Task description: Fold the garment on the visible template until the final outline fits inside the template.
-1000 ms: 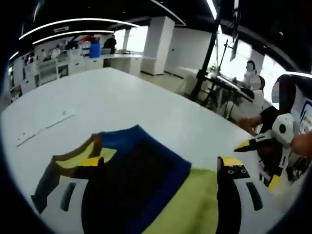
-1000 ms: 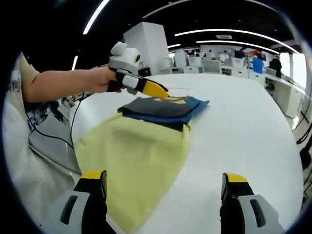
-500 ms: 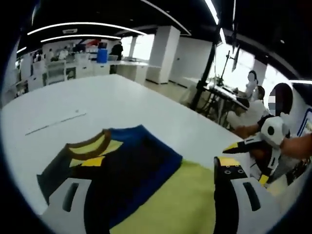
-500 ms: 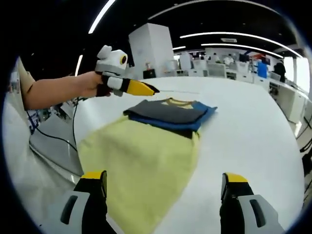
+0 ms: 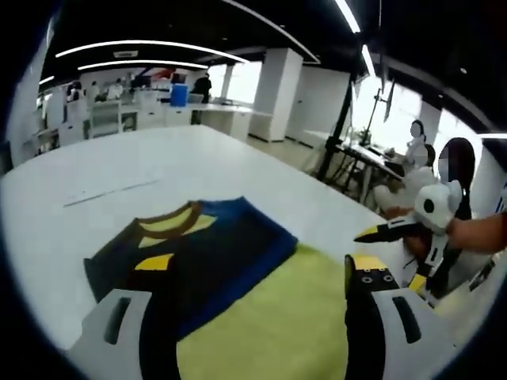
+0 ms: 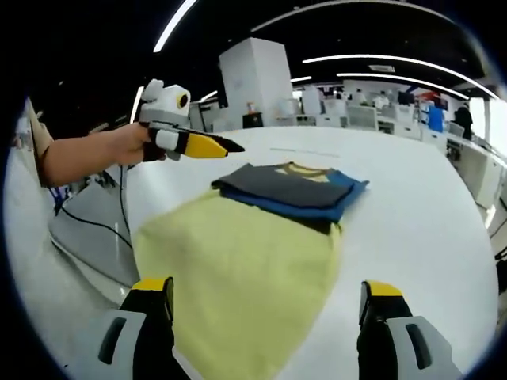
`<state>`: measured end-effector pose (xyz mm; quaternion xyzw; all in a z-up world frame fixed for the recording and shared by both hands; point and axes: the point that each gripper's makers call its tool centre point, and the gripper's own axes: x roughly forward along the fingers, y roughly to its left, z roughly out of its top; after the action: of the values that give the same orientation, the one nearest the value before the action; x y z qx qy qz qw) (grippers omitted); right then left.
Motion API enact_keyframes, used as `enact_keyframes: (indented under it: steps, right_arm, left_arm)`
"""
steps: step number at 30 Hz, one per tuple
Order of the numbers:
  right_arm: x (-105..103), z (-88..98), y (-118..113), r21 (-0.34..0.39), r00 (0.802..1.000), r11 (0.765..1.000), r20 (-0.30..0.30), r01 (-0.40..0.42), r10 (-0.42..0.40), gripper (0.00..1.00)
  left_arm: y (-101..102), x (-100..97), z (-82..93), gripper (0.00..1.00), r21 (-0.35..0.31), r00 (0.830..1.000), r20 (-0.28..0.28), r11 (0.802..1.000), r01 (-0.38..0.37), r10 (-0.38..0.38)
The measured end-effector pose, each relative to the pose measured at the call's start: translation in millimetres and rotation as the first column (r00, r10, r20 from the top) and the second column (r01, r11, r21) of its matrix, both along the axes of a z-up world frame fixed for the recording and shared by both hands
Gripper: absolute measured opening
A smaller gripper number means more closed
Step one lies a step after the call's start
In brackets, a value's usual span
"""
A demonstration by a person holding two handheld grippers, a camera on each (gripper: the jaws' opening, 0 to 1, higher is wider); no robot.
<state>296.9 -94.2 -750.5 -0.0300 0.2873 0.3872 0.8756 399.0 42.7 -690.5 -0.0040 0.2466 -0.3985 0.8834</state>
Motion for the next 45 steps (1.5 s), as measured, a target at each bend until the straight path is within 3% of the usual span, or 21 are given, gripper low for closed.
enact_keyframes:
  steps: [12,28,38,45]
  right_arm:
    - [-5,0.7,3,-0.007,1.000,1.000,0.002,-0.013,0.013,0.97]
    - [-4,2.4,-2,-0.021,1.000,1.000,-0.001,-0.022,0.022,0.97]
    - [-3,2.7,2,-0.020,1.000,0.999,-0.002,-0.030,0.030,0.97]
    - [-4,0.5,4,-0.021,1.000,0.999,-0.007,-0.031,0.031,0.96]
  left_arm:
    - [23,-25.6,5.3,0.81,-0.015,1.000,-0.011,1.000,-0.026,0.026]
    - [72,-52.1,-14.2,0.78,0.017,0.992,-0.054,0.994,-0.110,0.111]
    - [96,-60.9,-16.3,0.74,0.027,0.986,-0.056,0.988,-0.155,0.156]
    - [117,-72.6,-30.0,0.70,0.043,0.979,-0.079,0.982,-0.184,0.187]
